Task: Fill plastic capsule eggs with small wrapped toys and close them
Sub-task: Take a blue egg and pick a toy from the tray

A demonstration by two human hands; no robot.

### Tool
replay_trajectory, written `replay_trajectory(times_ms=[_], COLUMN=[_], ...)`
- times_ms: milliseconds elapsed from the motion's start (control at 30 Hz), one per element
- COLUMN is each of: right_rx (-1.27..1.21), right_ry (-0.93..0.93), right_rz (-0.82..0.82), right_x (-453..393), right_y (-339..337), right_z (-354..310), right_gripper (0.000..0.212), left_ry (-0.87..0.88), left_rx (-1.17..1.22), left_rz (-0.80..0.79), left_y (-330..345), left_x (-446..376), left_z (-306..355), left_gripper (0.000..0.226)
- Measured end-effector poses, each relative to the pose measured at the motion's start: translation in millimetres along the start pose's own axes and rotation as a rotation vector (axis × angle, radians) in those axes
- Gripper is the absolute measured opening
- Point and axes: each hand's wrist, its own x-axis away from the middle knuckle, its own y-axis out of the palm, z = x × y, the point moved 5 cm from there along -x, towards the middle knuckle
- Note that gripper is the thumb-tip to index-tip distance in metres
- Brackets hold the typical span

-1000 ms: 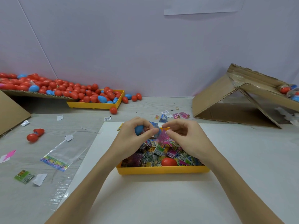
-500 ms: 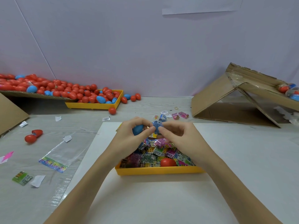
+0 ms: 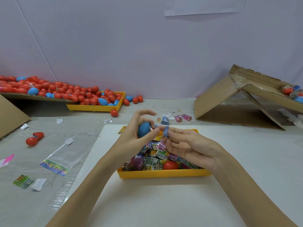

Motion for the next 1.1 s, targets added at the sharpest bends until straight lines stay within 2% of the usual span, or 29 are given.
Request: replay_trajectory(times_ms=[67,167,300,433,533,733,933,1100], right_rx=[0.053,0.074,0.069,0.087,0.143,0.169,0.168,0.176], right_ry=[-0.065,-0.157,-0.251,-0.312,-0.333,-0.331,-0.368,-0.39], right_rz=[0.059,0.183,0.286,0.315,0.321,0.291,0.311,0.326], right_x=[-2.0,-3.6,-3.2,-0.8,0.4,0.4,2.5,4.4], right_y=[-6.4,-15.1,-18.9,-18.5,-18.6,-15.1,-15.9,-19.0], right_z=[-4.4,-8.5,-11.7,-13.3,-14.2,-13.4,-17.0,-20.3], right_gripper=[0.029,0.025,0.041,0.037,0.024,0.02,0.018,0.019], left_ry=[-0.056,-0.082,-0.065,-0.013,-0.015,-0.037,0.001,-0.017], left_rx=[0.126,0.146,0.188,0.168,0.213,0.163,0.153,0.142], left_rz=[-0.011,-0.028,-0.032,0.008,0.065,0.042,-0.005,-0.004], left_y=[-0.3,-0.5,1.4,4.6,5.8,7.4,8.9,11.2], left_x=[0.3,1.1,2.6,3.1,4.0,4.8,4.8,5.1], left_z=[-3.5,-3.1,1.1,4.7,9.2,6.4,4.9,3.6], left_gripper=[0.038,0.036,0.026,0.038,0.027,0.018,0.046,0.042])
